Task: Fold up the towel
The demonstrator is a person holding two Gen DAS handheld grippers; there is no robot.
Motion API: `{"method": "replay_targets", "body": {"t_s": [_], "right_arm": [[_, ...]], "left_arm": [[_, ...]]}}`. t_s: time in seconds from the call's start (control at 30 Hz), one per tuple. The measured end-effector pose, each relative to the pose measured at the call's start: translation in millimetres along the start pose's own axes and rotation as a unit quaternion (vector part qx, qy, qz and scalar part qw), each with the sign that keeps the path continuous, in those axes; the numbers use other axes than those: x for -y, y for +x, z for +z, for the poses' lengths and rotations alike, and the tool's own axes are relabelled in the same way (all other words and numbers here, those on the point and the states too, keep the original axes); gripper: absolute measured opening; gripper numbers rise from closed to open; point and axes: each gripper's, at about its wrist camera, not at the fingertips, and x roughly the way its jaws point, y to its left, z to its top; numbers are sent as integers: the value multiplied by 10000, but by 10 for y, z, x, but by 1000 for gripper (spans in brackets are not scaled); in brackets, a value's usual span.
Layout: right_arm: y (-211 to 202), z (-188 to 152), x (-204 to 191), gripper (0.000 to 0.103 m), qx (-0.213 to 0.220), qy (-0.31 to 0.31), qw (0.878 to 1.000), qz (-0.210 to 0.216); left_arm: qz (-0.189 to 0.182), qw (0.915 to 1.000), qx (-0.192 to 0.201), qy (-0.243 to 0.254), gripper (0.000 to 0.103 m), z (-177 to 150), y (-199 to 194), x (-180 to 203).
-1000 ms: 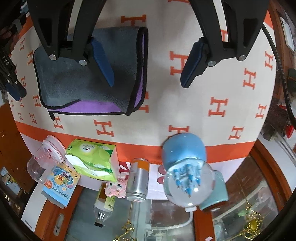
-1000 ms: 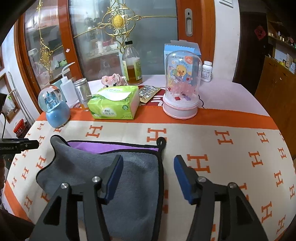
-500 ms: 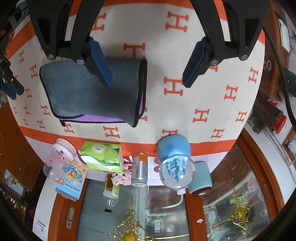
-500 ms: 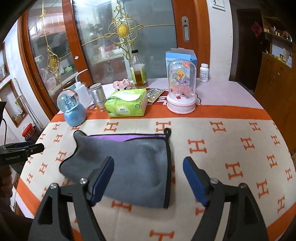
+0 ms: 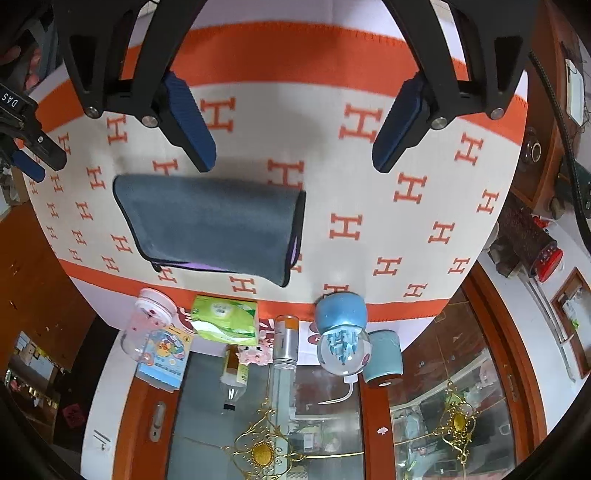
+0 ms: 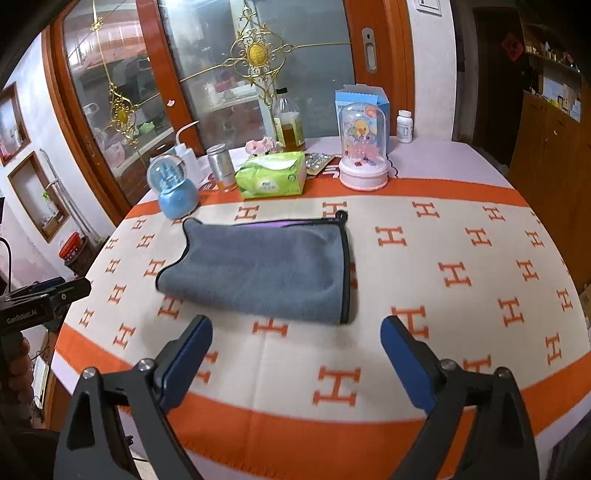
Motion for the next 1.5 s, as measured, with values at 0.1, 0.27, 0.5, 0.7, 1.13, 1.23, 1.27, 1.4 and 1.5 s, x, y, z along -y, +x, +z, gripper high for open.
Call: {"method": "replay_targets", "body": {"t_s": [0.1, 0.27, 0.5, 0.7, 1.13, 1.23, 1.27, 1.4, 1.5], "right_arm": [[-119, -97, -15, 94, -55, 1, 10000, 22], [-342, -232, -43, 94, -126, 3, 9999, 76], [-697, -326, -111, 95, -144, -13, 9999, 74], [-985, -346, -181, 99, -129, 27, 9999, 10], [-1238, -396, -438, 100, -43, 20, 9998, -194], [-1277, -431, -479, 100, 72, 96, 9996, -251], [-1284, -447, -485, 100, 97, 117, 9996, -237], [-1282, -471, -488, 100, 128, 157, 9995, -259], [-1264, -466, -507, 103, 117, 87, 9996, -246]], "left_arm": [[-10, 10000, 27, -6, 86, -105, -123, 28], [-43, 9999, 91, -77, 87, -305, -369, 94], [-135, 9997, 183, -16, 87, -468, -646, 220], [-93, 9994, 318, 139, 87, -505, -908, 353], [54, 9968, 749, 263, 89, -553, -1267, 616], [116, 9967, 761, 267, 89, -574, -1269, 635], [142, 9966, 777, 226, 89, -583, -1268, 624], [246, 9967, 778, 25, 94, -612, -1259, 538], [256, 9964, 811, -48, 98, -612, -1261, 513]]}}
